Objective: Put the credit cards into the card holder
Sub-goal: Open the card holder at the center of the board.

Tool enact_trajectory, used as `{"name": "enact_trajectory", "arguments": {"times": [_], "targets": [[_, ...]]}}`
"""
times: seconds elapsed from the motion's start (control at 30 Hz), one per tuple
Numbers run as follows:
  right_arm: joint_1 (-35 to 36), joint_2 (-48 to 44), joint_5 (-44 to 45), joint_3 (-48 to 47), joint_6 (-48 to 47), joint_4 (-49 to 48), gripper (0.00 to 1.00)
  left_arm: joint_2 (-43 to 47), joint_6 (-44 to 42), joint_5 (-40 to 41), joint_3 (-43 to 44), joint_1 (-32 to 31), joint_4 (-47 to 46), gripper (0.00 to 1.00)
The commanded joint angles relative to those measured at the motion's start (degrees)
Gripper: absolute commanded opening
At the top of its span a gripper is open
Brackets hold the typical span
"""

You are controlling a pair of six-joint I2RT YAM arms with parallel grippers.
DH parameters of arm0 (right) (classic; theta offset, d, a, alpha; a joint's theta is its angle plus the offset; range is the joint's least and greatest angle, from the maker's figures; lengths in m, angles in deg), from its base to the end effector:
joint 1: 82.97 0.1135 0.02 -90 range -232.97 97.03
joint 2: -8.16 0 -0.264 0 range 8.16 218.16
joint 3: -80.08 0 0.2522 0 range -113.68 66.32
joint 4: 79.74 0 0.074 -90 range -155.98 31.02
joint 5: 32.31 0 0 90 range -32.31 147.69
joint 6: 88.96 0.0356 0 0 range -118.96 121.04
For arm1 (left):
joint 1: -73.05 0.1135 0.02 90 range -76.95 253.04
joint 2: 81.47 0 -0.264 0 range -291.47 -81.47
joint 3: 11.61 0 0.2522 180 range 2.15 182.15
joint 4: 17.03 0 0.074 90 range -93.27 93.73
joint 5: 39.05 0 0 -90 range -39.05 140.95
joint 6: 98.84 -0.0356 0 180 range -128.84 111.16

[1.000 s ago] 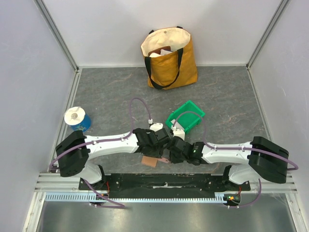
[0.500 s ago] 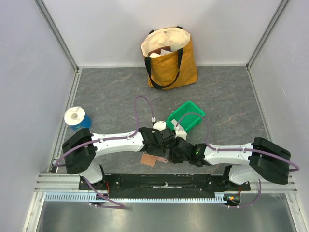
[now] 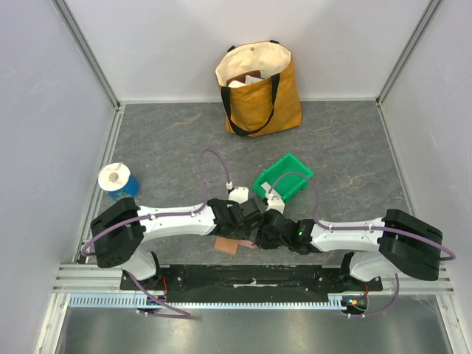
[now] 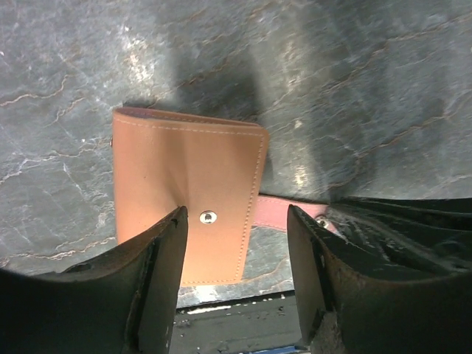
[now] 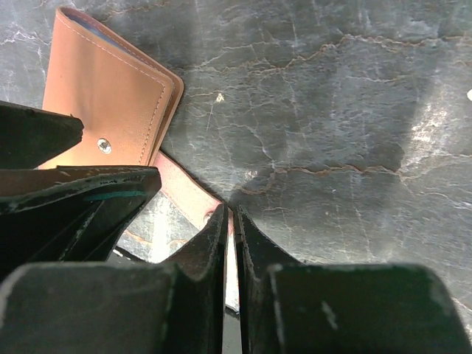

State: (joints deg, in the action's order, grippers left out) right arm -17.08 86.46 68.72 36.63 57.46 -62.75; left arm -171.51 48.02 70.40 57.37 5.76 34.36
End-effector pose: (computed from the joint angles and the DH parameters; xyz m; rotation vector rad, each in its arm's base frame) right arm 0.1046 0.2170 0.1422 -0.1271 2.5775 0.6613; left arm 0.1221 -0.2611 0.1843 0.1741 2.6924 -0.1514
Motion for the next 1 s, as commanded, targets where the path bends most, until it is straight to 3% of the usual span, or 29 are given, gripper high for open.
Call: {"name": "enact_trajectory", "arguments": {"times": [0.0, 0.37, 0.7, 0.8, 0.9, 0.97], "targets": [[0.21, 3.43, 0.31, -0.37, -0.61, 2.58, 0.13, 0.47, 2.9, 0.51, -6.08, -3.38, -1.58, 0.63], [-0.41, 3.79, -0.57, -0.37, -0.09, 2.05, 0.14, -0.13, 2.03, -0.81, -8.73, -2.85, -4.84, 0.64], [-0.94, 3.44, -0.66, 0.16, 0.18, 2.14, 0.14, -0.93, 2.2, -1.16, -10.13, -2.76, -5.98, 0.37], [-0.94, 3.35, -0.66, 0.25, 0.26, 2.14, 0.14, -1.54, 1.94, -1.42, -10.13, -2.85, -5.99, 0.35], [-1.02, 3.44, -0.66, 0.42, 0.35, 2.05, 0.14, -1.37, 1.76, -1.6, -10.22, -2.76, -6.25, 0.36], [-1.11, 3.44, -0.66, 0.6, 0.44, 1.96, 0.14, -0.84, 1.59, -2.04, -10.39, -2.76, -7.04, 0.47]]}}
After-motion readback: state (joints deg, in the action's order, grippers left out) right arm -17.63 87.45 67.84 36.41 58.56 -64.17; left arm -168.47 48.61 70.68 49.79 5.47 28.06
